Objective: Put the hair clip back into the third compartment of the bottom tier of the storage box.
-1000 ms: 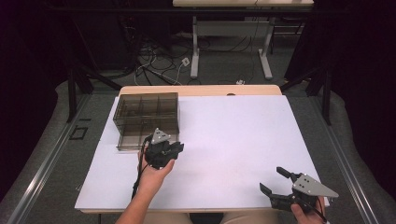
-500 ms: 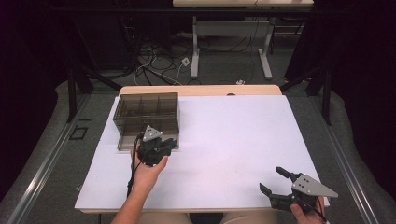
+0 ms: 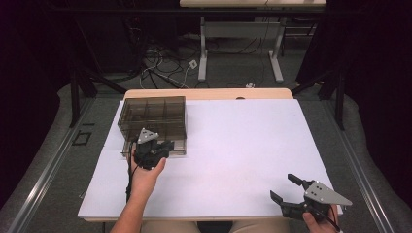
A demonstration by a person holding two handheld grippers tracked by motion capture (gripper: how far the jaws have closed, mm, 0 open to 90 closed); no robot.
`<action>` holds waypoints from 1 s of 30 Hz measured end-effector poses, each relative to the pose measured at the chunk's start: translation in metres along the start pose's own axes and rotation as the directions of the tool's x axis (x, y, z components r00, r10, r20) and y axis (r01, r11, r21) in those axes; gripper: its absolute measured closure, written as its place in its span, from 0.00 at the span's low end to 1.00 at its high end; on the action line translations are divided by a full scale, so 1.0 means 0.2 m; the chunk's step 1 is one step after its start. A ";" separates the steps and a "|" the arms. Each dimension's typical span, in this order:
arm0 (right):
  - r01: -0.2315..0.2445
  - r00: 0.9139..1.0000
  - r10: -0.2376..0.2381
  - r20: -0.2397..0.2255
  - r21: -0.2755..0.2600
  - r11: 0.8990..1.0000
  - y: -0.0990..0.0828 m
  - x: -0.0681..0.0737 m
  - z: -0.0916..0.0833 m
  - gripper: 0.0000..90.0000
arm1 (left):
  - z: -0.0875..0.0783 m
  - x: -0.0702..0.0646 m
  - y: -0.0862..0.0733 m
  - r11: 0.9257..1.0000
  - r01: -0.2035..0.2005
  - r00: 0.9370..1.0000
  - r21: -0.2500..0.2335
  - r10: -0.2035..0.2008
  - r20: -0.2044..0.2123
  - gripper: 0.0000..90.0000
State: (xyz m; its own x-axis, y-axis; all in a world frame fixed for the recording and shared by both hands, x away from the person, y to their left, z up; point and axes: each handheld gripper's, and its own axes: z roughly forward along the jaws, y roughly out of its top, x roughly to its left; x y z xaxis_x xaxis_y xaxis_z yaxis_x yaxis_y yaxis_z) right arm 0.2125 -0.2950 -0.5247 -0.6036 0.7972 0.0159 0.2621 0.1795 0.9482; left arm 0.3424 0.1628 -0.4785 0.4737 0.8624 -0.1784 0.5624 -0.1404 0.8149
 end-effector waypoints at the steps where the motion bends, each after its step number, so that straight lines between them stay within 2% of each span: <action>1: -0.001 1.000 0.001 0.001 0.000 1.000 0.00 0.00 0.00 0.16 | 0.00 0.01 0.00 1.000 0.004 1.000 0.004 -0.004 -0.004 0.88; 10: 0.002 1.000 -0.002 0.005 0.007 1.000 0.00 0.00 0.01 0.16 | 0.00 0.05 0.00 1.000 0.028 0.999 -0.001 -0.028 -0.021 0.88; 12: -0.001 1.000 0.001 0.006 0.008 1.000 0.00 0.00 0.01 0.16 | 0.00 0.06 0.01 0.999 0.030 0.999 0.012 -0.030 -0.027 0.88; 13: -0.005 1.000 0.005 0.003 0.003 1.000 0.00 0.00 0.01 0.16 | 0.01 0.06 0.01 0.999 0.033 0.999 0.001 -0.033 -0.027 0.88; 18: -0.006 1.000 0.006 0.003 0.004 1.000 -0.01 0.00 0.01 0.16 | 0.01 0.07 0.03 0.999 0.042 0.999 0.011 -0.041 -0.035 0.88; 22: -0.007 1.000 0.007 0.004 0.007 1.000 -0.01 0.00 0.01 0.16 | 0.01 0.08 0.06 0.999 0.030 0.999 0.020 -0.029 -0.046 0.88; 25: -0.008 1.000 0.008 0.002 0.003 1.000 -0.01 0.00 0.01 0.16 | 0.02 0.09 0.07 0.999 0.040 0.998 0.005 -0.040 -0.054 0.88; 26: -0.015 1.000 0.015 0.002 0.004 1.000 -0.01 0.00 0.01 0.16 | 0.02 0.09 0.08 0.999 0.043 0.998 0.019 -0.042 -0.047 0.88; 28: -0.015 1.000 0.015 0.002 0.010 1.000 -0.01 0.00 0.01 0.16 | 0.03 0.09 0.08 0.999 0.048 0.998 0.005 -0.048 -0.050 0.88; 29: -0.013 1.000 0.013 0.008 0.010 1.000 -0.01 0.00 0.01 0.16 | 0.03 0.10 0.08 0.999 0.046 0.998 0.020 -0.045 -0.047 0.88; 30: -0.006 1.000 0.006 0.009 0.006 1.000 -0.01 0.00 0.01 0.16 | 0.04 0.10 0.08 0.999 0.051 0.998 0.015 -0.050 -0.046 0.88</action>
State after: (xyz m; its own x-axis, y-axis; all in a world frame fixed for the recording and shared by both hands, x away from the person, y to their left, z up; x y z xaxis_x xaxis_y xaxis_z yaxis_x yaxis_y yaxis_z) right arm 0.2139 -0.2934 -0.5276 -0.5953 0.8033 0.0189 0.2705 0.1782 0.9461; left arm 0.3674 0.1738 -0.4733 0.4132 0.8899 -0.1933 0.5959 -0.1037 0.7963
